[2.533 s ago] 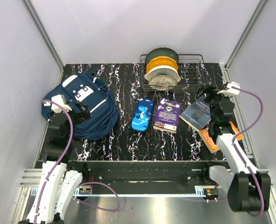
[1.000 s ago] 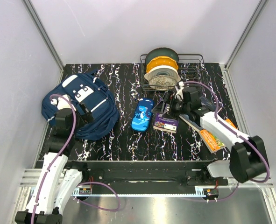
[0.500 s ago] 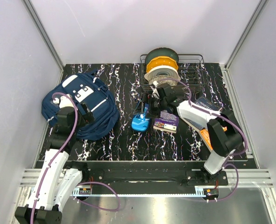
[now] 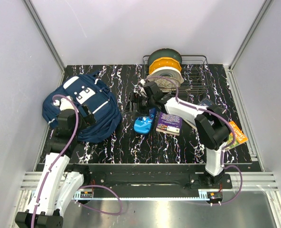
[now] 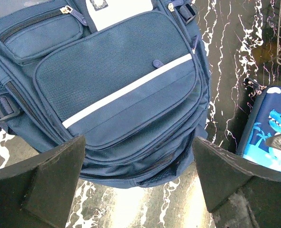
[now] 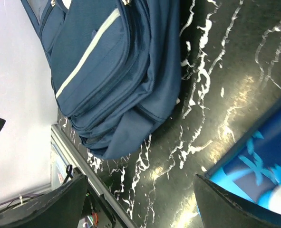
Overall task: Pack the student bag
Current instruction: Move the student bag to the center of the board.
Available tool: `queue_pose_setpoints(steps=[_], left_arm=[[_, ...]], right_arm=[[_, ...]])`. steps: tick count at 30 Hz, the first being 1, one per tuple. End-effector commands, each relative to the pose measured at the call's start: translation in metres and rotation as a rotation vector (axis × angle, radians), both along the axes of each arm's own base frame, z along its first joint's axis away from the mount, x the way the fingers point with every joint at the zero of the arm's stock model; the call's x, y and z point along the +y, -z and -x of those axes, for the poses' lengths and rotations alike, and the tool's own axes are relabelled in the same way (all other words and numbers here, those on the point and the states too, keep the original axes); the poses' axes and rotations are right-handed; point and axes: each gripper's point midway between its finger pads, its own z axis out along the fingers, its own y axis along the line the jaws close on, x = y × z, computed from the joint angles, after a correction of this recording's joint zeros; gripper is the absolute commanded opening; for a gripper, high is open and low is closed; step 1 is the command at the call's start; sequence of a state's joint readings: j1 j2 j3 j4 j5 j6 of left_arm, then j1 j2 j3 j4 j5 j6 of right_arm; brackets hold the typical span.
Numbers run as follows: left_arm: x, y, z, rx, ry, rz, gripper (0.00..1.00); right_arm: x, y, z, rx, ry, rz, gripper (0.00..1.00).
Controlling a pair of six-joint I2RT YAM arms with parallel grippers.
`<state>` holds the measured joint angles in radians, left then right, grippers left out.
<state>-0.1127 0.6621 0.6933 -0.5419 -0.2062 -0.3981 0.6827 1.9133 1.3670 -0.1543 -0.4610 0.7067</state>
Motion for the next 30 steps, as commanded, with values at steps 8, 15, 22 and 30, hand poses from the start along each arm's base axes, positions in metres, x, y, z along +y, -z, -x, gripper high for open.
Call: queue_pose_setpoints(steps=[8,15,22,30], left_arm=[[-0.003,-0.023,-0.002,-0.083,0.013,0.013,0.99],[0.001,-0.019,-0.005,-0.059,0.005,-0.009,0.99],[-0.004,-0.015,-0.006,-0.038,0.025,-0.001,0.99],[-0.005,-0.014,-0.007,-0.032,0.033,0.001,0.99]], right_arm=[[0.052,0.036,-0.052,0.013,0.053,0.033,0.94],[0.073,0.049,-0.075,-0.022,0.011,0.039,0.95],[0.083,0.065,-0.082,0.002,-0.007,0.044,0.93],[0.090,0.071,-0.086,0.008,0.002,0.014,0.87]])
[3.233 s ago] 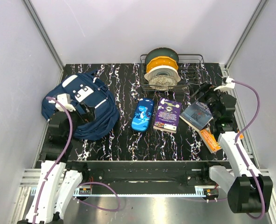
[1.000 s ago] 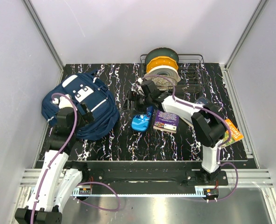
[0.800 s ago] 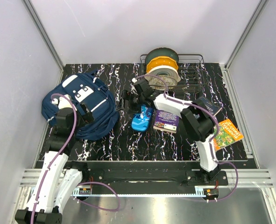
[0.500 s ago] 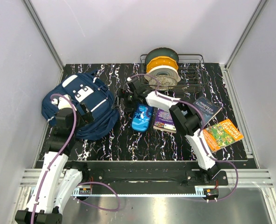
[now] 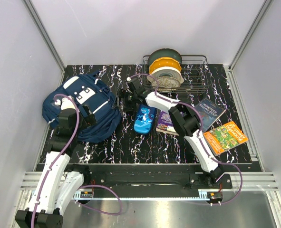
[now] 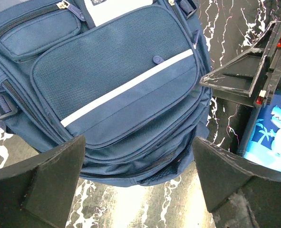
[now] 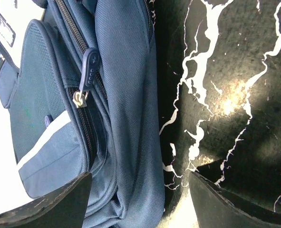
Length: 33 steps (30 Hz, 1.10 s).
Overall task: Pack the student bag
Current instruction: Move the student bag to the center of the board.
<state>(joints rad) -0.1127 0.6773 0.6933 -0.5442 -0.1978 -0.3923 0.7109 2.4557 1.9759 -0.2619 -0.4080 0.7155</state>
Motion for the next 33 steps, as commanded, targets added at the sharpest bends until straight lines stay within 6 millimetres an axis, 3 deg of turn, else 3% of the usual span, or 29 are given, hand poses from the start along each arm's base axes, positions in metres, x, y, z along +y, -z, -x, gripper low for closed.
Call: queue_pose_setpoints(steps=[1,7,8,10,12,17,19,20,22,23,26,33], left_arm=[[-0.004,-0.017,-0.007,-0.047,0.024,0.005,0.99],[-0.005,-0.016,-0.008,-0.042,0.029,0.007,0.99],[-0.005,-0.016,-0.008,-0.041,0.031,0.008,0.99],[-0.005,-0.015,-0.008,-0.038,0.031,0.007,0.99],[-0.006,-0.015,-0.008,-0.036,0.032,0.008,0.99],[-0.004,-0.013,-0.007,-0.032,0.024,0.003,0.99],[-0.004,-0.014,-0.008,-0.035,0.023,0.003,0.99],[-0.004,-0.013,-0.008,-0.029,0.023,0.001,0.99],[-0.004,-0.012,-0.008,-0.024,0.023,0.001,0.99],[-0.004,-0.010,-0.009,-0.017,0.021,0.000,0.99],[-0.006,-0.009,-0.011,-0.010,0.030,0.003,0.99],[-0.012,-0.015,-0.012,-0.027,0.066,0.016,0.99]], right_arm=[[0.013,-0.006,-0.004,-0.007,-0.016,-0.053,0.84],[0.024,-0.013,-0.003,-0.015,-0.037,-0.097,0.77],[0.025,-0.013,0.000,-0.013,-0.046,-0.100,0.69],[0.028,-0.012,0.002,-0.006,-0.053,-0.103,0.65],[0.027,-0.008,0.003,0.001,-0.052,-0.104,0.39],[0.015,-0.012,0.006,-0.001,-0.001,-0.076,0.00],[0.007,-0.020,0.006,-0.024,0.035,-0.071,0.00],[-0.006,-0.024,0.013,-0.029,0.073,-0.056,0.00],[-0.009,-0.051,0.014,-0.080,0.119,-0.148,0.00],[-0.023,-0.062,0.023,-0.092,0.149,-0.155,0.00],[-0.039,-0.096,0.035,-0.137,0.201,-0.201,0.00],[-0.054,-0.143,0.071,-0.269,0.230,-0.202,0.00]])
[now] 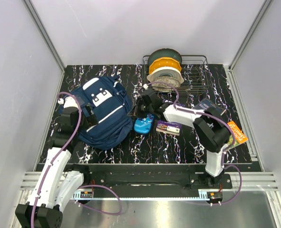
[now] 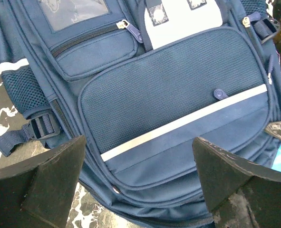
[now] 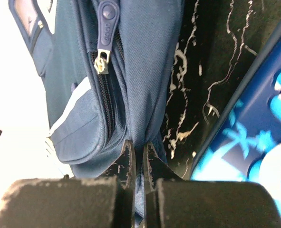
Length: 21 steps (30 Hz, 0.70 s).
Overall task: Pack the student bag
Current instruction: Move the student bag to the center of the board.
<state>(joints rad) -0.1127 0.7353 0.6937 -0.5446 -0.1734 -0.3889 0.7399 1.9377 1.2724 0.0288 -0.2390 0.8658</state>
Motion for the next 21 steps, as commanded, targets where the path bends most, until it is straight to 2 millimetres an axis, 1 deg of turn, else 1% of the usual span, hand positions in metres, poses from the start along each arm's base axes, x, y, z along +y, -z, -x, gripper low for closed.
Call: queue_pose_setpoints(steps=[1,2,3,5,6,8,10,12,13,14,15,16,17,18,19,20,21], left_arm=[[-0.012,-0.031,-0.009,-0.099,0.064,0.027,0.99],[-0.015,-0.033,-0.008,-0.117,0.081,0.036,0.99],[-0.019,-0.039,-0.010,-0.149,0.102,0.050,0.99],[-0.040,-0.046,-0.010,-0.199,0.210,0.105,0.99],[-0.052,-0.048,-0.008,-0.201,0.273,0.142,0.99],[-0.068,-0.056,-0.007,-0.209,0.331,0.209,0.99],[-0.086,-0.061,-0.004,-0.198,0.401,0.272,0.99],[-0.096,-0.064,-0.008,-0.179,0.421,0.300,0.99],[-0.106,-0.058,-0.009,-0.143,0.445,0.305,0.99],[-0.111,-0.062,-0.010,-0.133,0.455,0.309,0.99],[-0.112,-0.058,-0.013,-0.114,0.437,0.298,0.99],[-0.122,-0.049,-0.013,-0.073,0.448,0.297,0.99],[-0.124,-0.045,-0.012,-0.037,0.428,0.304,0.99],[-0.120,-0.038,-0.014,-0.012,0.387,0.293,0.99],[-0.120,-0.031,-0.013,0.013,0.368,0.294,0.99],[-0.116,-0.023,-0.010,0.034,0.330,0.306,0.99],[-0.106,-0.019,-0.010,0.031,0.270,0.285,0.99]], right_arm=[[0.010,-0.096,0.006,-0.251,0.063,-0.116,0.00],[-0.005,-0.097,0.006,-0.279,0.135,-0.080,0.00],[-0.007,-0.094,0.013,-0.271,0.148,-0.068,0.00],[-0.021,-0.086,0.020,-0.265,0.179,-0.035,0.00],[-0.023,-0.080,0.025,-0.260,0.167,-0.014,0.00],[-0.028,-0.071,0.037,-0.250,0.145,0.009,0.00],[-0.021,-0.068,0.053,-0.268,0.083,0.004,0.00],[-0.017,-0.061,0.066,-0.268,0.041,0.013,0.00],[-0.010,-0.061,0.076,-0.271,0.011,0.012,0.00],[-0.008,-0.059,0.080,-0.276,0.000,0.019,0.00],[-0.005,-0.059,0.083,-0.288,-0.011,0.018,0.00],[-0.002,-0.059,0.086,-0.298,-0.007,0.025,0.00],[-0.002,-0.058,0.087,-0.298,-0.001,0.026,0.00],[-0.002,-0.057,0.087,-0.289,0.008,0.026,0.00],[-0.005,-0.058,0.083,-0.290,0.040,0.035,0.00],[-0.007,-0.057,0.081,-0.284,0.061,0.039,0.00],[-0.011,-0.054,0.080,-0.276,0.074,0.063,0.00]])
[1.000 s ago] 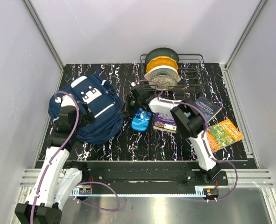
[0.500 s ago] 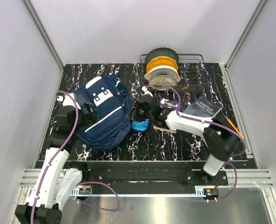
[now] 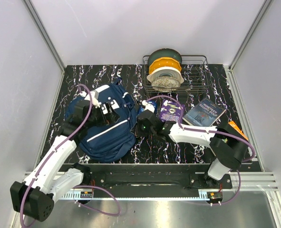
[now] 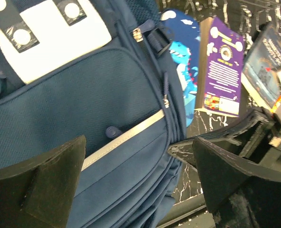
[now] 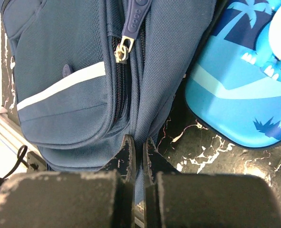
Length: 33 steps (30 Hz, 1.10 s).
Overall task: Pack the student bag
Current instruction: Move the student bag to the center of the board.
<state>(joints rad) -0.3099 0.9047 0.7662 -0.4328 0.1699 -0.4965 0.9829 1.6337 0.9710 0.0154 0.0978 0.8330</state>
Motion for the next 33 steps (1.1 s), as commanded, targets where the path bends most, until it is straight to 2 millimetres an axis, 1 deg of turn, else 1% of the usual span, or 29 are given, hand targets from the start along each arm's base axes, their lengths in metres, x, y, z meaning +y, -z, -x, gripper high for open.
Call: queue_pose_setpoints(steps=[1,2,3,4,5,6,7,9,10,11,12,14,15,16,17,18,19,20,21,22,24,25,26,28,29,30,31,33], left_arm=[[0.024,-0.008,0.001,-0.008,-0.198,0.018,0.99],[0.035,-0.004,0.006,0.001,-0.258,-0.002,0.99],[0.056,-0.005,0.007,-0.022,-0.368,-0.035,0.99],[0.069,-0.005,0.017,-0.020,-0.438,-0.028,0.99],[0.077,-0.004,0.022,-0.017,-0.485,-0.035,0.99],[0.093,-0.003,0.026,-0.019,-0.568,-0.047,0.99],[0.099,0.007,0.034,0.031,-0.615,-0.044,0.99],[0.108,0.019,0.039,0.085,-0.670,-0.050,0.99],[0.112,0.031,0.044,0.138,-0.690,-0.063,0.99],[0.115,0.036,0.046,0.165,-0.705,-0.065,0.99],[0.119,0.042,0.047,0.201,-0.725,-0.055,0.99],[0.117,0.051,0.049,0.244,-0.723,-0.024,0.99],[0.120,0.056,0.050,0.261,-0.741,-0.012,0.99],[0.120,0.065,0.052,0.286,-0.761,0.008,0.99],[0.117,0.070,0.053,0.304,-0.756,0.031,0.99],[0.119,0.073,0.055,0.311,-0.774,0.048,0.99],[0.118,0.082,0.058,0.331,-0.795,0.069,0.99],[0.115,0.084,0.059,0.331,-0.789,0.093,0.99],[0.113,0.082,0.059,0.311,-0.784,0.117,0.99],[0.111,0.088,0.060,0.316,-0.788,0.137,0.99],[0.104,0.092,0.062,0.318,-0.762,0.171,0.99],[0.101,0.099,0.062,0.327,-0.755,0.187,0.99],[0.093,0.102,0.062,0.340,-0.725,0.218,0.99],[0.085,0.112,0.058,0.330,-0.693,0.260,0.99],[0.081,0.113,0.056,0.322,-0.671,0.286,0.99],[0.079,0.120,0.057,0.315,-0.670,0.301,0.99],[0.079,0.115,0.050,0.273,-0.664,0.322,0.99],[0.081,0.113,0.046,0.234,-0.670,0.333,0.99]], right_arm=[[0.008,-0.053,-0.020,-0.130,0.067,-0.089,0.00],[0.004,-0.051,-0.020,-0.130,0.071,-0.062,0.00],[0.003,-0.053,-0.022,-0.135,0.079,-0.056,0.00],[0.002,-0.055,-0.024,-0.142,0.083,-0.054,0.00],[0.002,-0.054,-0.024,-0.144,0.080,-0.048,0.00],[0.002,-0.054,-0.023,-0.143,0.078,-0.047,0.00],[0.003,-0.053,-0.024,-0.138,0.077,-0.047,0.00],[0.003,-0.052,-0.028,-0.129,0.080,-0.049,0.00],[0.000,-0.046,-0.027,-0.104,0.076,-0.030,0.00],[-0.002,-0.046,-0.030,-0.091,0.082,-0.039,0.00],[-0.008,-0.048,-0.040,-0.069,0.089,-0.059,0.00],[-0.012,-0.054,-0.052,-0.054,0.082,-0.097,0.00],[-0.014,-0.065,-0.063,-0.049,0.074,-0.128,0.00],[-0.016,-0.069,-0.068,-0.052,0.075,-0.137,0.00],[-0.016,-0.075,-0.071,-0.065,0.061,-0.143,0.00],[-0.014,-0.085,-0.074,-0.082,0.054,-0.156,0.00],[-0.016,-0.091,-0.079,-0.096,0.051,-0.160,0.00],[-0.016,-0.091,-0.080,-0.092,0.044,-0.154,0.00],[-0.014,-0.096,-0.080,-0.096,0.032,-0.163,0.00],[-0.013,-0.094,-0.082,-0.092,0.028,-0.160,0.00],[-0.010,-0.094,-0.082,-0.084,0.020,-0.166,0.00],[-0.010,-0.090,-0.082,-0.072,0.020,-0.162,0.00],[-0.010,-0.089,-0.083,-0.061,0.024,-0.170,0.00],[-0.007,-0.090,-0.081,-0.052,0.009,-0.181,0.00],[-0.006,-0.091,-0.080,-0.048,0.008,-0.191,0.00],[-0.005,-0.091,-0.078,-0.043,-0.003,-0.198,0.00],[-0.005,-0.093,-0.077,-0.042,-0.005,-0.206,0.00],[-0.004,-0.093,-0.072,-0.029,-0.017,-0.215,0.00]])
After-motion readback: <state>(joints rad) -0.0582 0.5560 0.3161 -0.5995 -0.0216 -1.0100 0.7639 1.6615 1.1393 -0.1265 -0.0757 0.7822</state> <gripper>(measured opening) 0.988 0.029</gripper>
